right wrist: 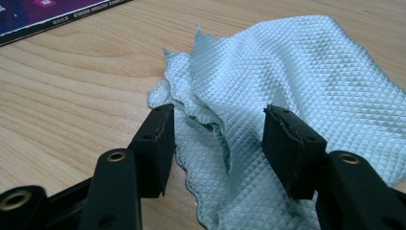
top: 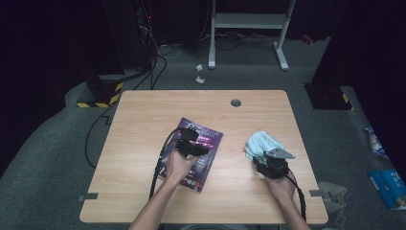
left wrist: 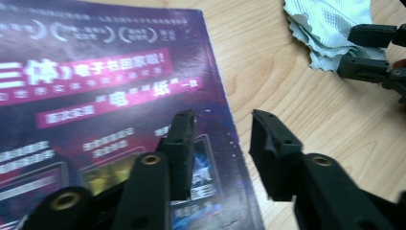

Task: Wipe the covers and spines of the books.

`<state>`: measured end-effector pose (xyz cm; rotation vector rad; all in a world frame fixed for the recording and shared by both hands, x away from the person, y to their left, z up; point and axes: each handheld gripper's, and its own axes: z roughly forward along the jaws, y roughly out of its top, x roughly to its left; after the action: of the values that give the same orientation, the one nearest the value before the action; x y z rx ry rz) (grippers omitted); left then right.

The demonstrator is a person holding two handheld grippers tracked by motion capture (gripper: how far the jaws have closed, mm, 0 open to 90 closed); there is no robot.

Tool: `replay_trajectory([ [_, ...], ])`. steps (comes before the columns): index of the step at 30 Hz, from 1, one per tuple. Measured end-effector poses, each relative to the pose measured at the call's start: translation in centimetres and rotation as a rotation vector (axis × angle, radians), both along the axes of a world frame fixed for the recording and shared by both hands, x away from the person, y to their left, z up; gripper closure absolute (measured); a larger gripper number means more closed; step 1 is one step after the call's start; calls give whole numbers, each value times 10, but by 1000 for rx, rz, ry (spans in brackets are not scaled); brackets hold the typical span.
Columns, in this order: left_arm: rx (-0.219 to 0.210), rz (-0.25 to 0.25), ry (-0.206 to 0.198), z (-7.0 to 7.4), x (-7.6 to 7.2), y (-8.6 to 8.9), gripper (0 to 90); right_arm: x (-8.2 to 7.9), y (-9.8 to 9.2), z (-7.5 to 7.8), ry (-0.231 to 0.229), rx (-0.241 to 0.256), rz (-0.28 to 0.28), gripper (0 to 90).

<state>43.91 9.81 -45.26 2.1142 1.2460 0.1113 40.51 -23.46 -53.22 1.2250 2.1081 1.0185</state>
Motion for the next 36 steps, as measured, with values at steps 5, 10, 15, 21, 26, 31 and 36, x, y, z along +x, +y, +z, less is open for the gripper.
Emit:
replay_trajectory([
  [5, 5, 30, -83, 4, -8, 28, 503, 1, 0, 1, 4, -5, 1, 452],
  [10, 10, 80, -114, 2, -17, 56, 478, -1, 2, 4, 29, -7, -5, 459],
  [15, 9, 147, -98, -10, -28, 92, 473, -7, 10, 14, 41, 15, 25, 478],
  [21, 35, 200, -78, -23, -34, 116, 469, -20, 35, 22, 74, 30, 133, 491],
  [26, 47, 222, -61, -32, -33, 126, 472, -28, 69, 21, 126, 46, 247, 488],
  [31, 55, 229, -58, -35, -30, 128, 475, -28, 100, 19, 151, 28, 326, 495],
  [36, 71, 221, -38, -41, -26, 127, 477, -26, 121, 16, 172, 33, 370, 504],
])
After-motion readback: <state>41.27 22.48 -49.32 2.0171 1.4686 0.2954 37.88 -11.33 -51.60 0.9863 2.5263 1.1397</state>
